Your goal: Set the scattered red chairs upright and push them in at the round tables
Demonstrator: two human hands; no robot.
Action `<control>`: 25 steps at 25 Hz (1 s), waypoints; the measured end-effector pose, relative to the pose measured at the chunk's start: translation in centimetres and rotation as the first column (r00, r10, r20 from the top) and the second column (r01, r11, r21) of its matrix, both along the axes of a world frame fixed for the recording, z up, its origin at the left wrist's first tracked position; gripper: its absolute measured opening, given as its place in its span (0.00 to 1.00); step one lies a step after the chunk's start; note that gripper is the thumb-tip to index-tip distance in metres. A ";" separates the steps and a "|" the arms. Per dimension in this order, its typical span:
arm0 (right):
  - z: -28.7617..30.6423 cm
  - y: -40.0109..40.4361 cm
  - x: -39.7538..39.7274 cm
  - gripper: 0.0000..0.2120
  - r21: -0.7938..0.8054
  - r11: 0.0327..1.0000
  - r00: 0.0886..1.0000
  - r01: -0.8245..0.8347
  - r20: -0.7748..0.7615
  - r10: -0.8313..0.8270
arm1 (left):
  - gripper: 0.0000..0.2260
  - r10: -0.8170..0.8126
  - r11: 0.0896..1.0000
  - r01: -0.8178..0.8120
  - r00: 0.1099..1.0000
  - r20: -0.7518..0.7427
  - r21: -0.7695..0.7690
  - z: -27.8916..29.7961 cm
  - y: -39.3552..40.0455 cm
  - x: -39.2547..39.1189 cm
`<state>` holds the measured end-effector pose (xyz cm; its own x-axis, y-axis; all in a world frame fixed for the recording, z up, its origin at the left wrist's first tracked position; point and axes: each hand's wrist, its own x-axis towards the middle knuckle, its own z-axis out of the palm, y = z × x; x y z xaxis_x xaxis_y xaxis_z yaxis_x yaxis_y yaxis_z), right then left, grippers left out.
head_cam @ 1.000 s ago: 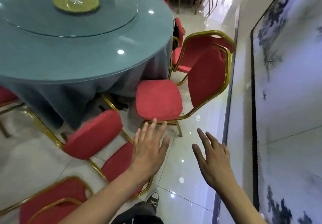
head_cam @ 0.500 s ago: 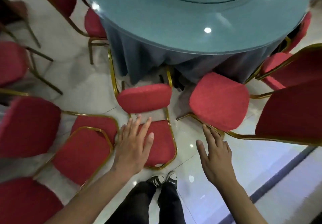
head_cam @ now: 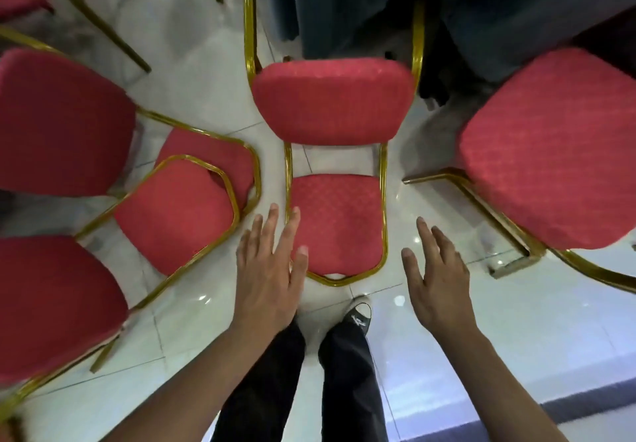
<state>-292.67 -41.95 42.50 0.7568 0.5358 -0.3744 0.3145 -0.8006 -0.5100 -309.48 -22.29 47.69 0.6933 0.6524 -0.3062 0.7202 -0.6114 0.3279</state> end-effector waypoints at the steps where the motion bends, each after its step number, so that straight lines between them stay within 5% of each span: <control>1: -2.8 0.1 -0.1 0.28 -0.007 1.000 1.000 -0.003 -0.012 0.003 | 0.25 0.004 1.000 -0.004 1.000 -0.013 -0.009 -2.9 -0.1 0.1; 10: -30.5 1.8 -0.5 0.29 -0.101 0.993 0.998 -0.058 0.007 0.059 | 0.28 -0.057 0.998 0.054 0.981 -0.184 -0.020 -33.2 3.7 -2.5; 15: -42.1 1.4 -1.7 0.31 -0.199 0.976 0.994 -0.092 0.034 0.100 | 0.29 -0.086 0.996 0.081 0.958 -0.273 -0.030 -45.5 5.1 -4.3; 20: -49.1 1.6 -2.4 0.32 -0.294 0.956 1.000 0.003 0.020 0.003 | 0.28 -0.012 0.995 -0.017 0.955 -0.297 -0.094 -53.6 6.3 -5.3; 25: -50.7 2.9 -2.3 0.38 -0.254 0.961 0.984 0.110 -0.108 -0.142 | 0.31 0.139 0.879 -0.226 0.964 -0.226 -0.421 -55.5 7.2 -5.6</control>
